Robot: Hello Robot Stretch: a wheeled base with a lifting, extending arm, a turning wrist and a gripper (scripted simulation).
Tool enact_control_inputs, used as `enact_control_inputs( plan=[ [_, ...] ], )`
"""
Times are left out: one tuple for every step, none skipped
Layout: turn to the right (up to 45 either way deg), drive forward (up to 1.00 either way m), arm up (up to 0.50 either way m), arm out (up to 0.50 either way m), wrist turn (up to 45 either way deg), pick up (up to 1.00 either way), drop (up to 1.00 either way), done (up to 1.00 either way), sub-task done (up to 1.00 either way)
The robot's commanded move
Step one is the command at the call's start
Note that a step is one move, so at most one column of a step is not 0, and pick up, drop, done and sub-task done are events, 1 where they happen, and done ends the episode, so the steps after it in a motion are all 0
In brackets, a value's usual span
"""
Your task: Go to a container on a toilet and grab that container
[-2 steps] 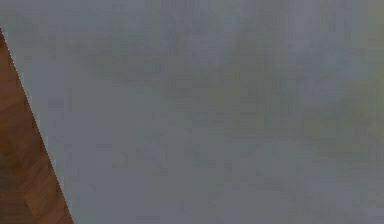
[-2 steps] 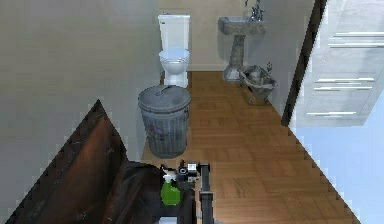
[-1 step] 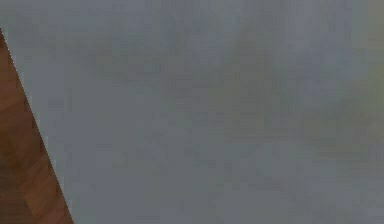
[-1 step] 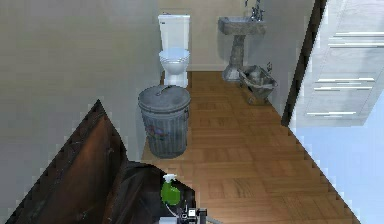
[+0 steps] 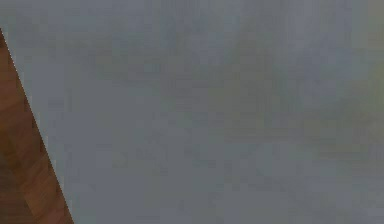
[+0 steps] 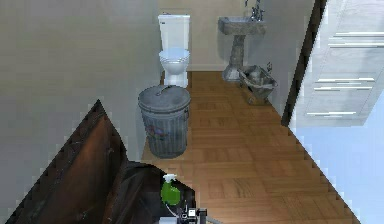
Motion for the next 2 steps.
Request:
enact_control_inputs(
  plan=[
    [0.0,0.0,0.1,0.0,0.0,0.0,0.0,0.0,0.0],
    [0.0,0.0,0.0,0.0,0.0,0.0,0.0,1.0,0.0]
  ],
)
